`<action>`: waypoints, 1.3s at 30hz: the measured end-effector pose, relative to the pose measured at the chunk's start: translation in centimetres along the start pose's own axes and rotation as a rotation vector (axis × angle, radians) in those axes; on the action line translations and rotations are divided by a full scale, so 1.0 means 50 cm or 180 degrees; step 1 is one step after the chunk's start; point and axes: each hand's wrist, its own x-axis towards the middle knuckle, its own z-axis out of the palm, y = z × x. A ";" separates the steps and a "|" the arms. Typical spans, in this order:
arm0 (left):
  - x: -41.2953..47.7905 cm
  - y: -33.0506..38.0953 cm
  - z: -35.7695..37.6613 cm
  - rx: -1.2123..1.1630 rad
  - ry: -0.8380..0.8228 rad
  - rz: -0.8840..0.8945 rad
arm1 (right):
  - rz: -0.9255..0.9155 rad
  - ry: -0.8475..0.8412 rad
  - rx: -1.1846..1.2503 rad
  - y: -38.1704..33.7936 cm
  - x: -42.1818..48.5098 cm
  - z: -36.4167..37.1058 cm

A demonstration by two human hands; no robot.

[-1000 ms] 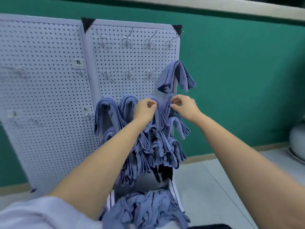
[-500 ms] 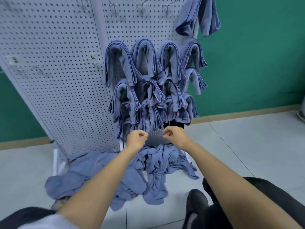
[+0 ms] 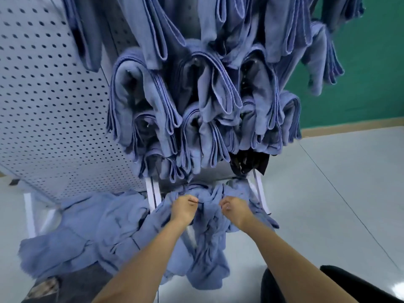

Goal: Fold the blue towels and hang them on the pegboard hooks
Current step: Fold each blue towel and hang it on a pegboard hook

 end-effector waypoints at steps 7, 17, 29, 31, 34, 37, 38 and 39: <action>0.121 -0.002 0.058 0.0473 -0.0307 0.0230 | -0.0371 0.0144 -0.0376 -0.020 0.126 0.014; 0.080 -0.013 0.032 0.0964 -0.0661 0.0345 | -0.0414 -0.0396 -0.0884 -0.020 0.094 0.016; -0.185 0.163 -0.234 0.1017 -0.0479 0.1221 | -0.1173 -0.0054 -0.0874 -0.196 -0.196 -0.184; -0.246 0.208 -0.280 0.0827 -0.0382 0.1380 | -0.1296 0.0196 -0.0899 -0.230 -0.249 -0.226; -0.324 0.262 -0.333 0.0186 -0.0254 0.1450 | -0.1442 0.0532 -0.0791 -0.278 -0.323 -0.281; -0.379 0.291 -0.371 -0.0951 -0.0330 0.1449 | -0.1668 0.0614 -0.0799 -0.310 -0.382 -0.314; -0.393 0.297 -0.382 -0.1216 -0.0313 0.1423 | -0.1683 0.0602 -0.0820 -0.317 -0.397 -0.319; -0.403 0.297 -0.389 -0.1323 -0.0251 0.1406 | -0.1691 0.0626 -0.0805 -0.320 -0.409 -0.321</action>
